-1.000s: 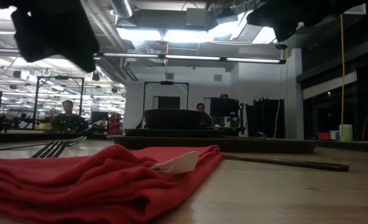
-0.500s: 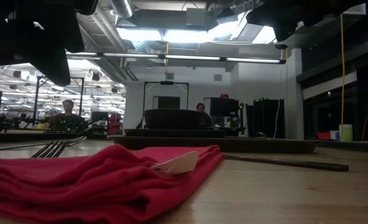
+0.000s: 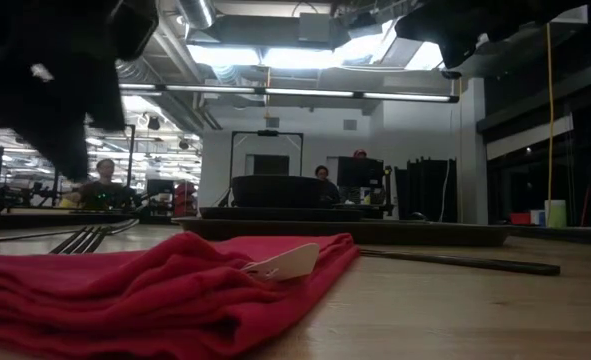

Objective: Set up tray
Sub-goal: Put the red table napkin on the brown serving tray to the top right of the black plate

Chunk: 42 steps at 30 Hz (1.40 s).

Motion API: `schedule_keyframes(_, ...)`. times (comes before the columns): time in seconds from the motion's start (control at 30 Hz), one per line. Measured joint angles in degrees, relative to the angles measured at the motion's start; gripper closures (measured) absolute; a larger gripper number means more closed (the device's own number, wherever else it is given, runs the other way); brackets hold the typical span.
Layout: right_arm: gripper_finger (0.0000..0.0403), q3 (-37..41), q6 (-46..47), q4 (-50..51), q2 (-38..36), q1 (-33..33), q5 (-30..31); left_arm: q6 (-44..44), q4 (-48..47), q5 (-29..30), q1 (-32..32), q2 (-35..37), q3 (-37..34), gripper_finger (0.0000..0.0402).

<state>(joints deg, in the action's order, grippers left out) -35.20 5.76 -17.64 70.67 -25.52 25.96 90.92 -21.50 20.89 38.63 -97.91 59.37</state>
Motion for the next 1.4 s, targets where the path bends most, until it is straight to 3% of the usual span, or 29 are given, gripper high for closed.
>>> schedule_keyframes(0.27, 0.0387, 0.00, 0.02, -0.20, 0.00, 0.00, -0.04, 0.05, 5.96, -5.72, 0.01, -4.46, -0.02, 0.0192)
schedule_keyframes(0.6, 0.0384, 0.00, 0.03, -0.51, 0.00, 0.00, -0.05, 3.57, 5.89, -5.74, 0.00, -5.33, -0.04, 0.0192)
schedule_keyframes(1.4, 0.0380, 0.00, 0.04, -1.04, 0.00, -0.02, -0.06, 7.54, 10.71, -15.79, 0.02, -8.32, -0.07, 0.0192)
